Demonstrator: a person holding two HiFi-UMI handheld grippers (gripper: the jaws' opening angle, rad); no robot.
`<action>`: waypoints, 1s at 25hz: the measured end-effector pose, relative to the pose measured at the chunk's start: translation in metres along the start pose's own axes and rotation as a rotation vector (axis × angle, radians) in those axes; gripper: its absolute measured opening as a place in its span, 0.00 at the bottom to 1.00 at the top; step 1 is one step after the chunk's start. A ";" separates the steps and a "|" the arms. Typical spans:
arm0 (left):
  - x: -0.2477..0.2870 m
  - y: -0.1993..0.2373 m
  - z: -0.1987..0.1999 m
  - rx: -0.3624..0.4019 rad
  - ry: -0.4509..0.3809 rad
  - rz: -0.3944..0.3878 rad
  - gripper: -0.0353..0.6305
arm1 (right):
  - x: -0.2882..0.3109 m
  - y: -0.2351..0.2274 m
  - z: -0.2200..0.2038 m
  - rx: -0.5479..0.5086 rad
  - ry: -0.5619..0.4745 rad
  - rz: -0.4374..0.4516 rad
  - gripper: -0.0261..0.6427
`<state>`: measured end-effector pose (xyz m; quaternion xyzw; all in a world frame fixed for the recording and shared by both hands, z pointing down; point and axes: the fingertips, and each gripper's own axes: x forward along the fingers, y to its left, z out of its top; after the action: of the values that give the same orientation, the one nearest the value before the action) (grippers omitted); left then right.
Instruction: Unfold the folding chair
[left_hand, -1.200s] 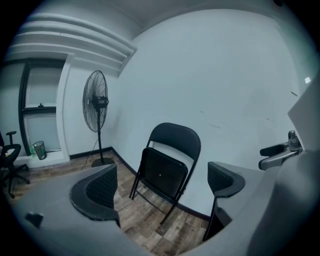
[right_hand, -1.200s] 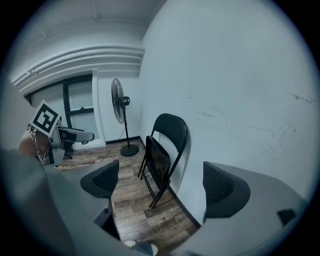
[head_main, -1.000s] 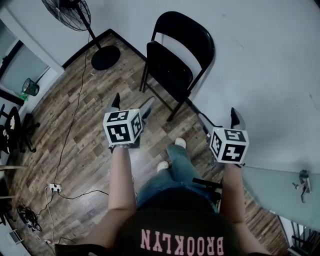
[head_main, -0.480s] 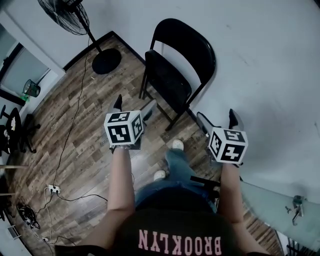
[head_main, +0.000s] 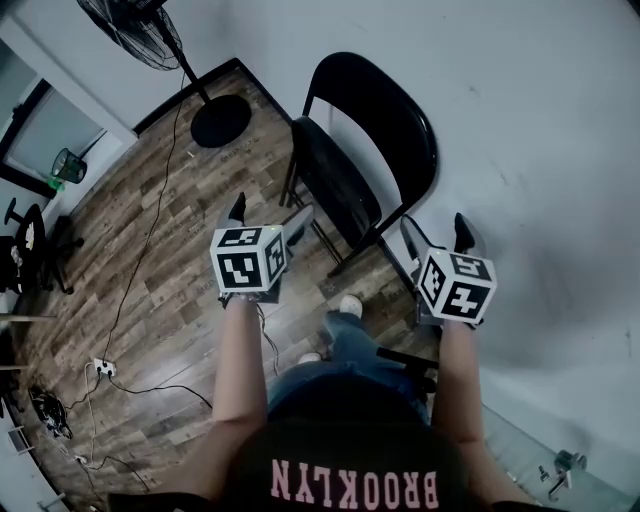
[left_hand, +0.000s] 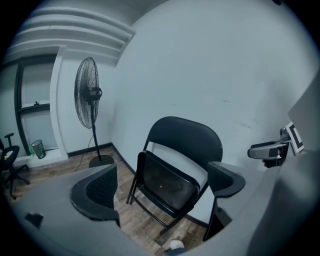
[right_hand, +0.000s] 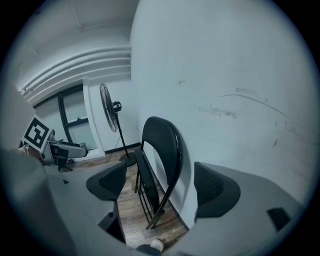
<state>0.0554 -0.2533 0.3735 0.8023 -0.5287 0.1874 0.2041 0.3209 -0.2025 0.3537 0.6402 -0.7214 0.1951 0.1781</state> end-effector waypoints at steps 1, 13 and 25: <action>0.006 0.001 0.000 -0.005 0.008 0.006 0.91 | 0.008 -0.004 0.002 -0.001 0.003 0.000 0.66; 0.061 0.000 0.020 -0.027 0.042 0.047 0.91 | 0.088 -0.039 0.026 -0.045 0.046 0.020 0.44; 0.104 -0.004 0.020 -0.035 0.090 0.052 0.90 | 0.136 -0.051 0.038 -0.099 0.077 0.040 0.27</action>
<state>0.0988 -0.3427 0.4091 0.7752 -0.5429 0.2195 0.2369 0.3553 -0.3430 0.3923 0.6080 -0.7354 0.1872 0.2334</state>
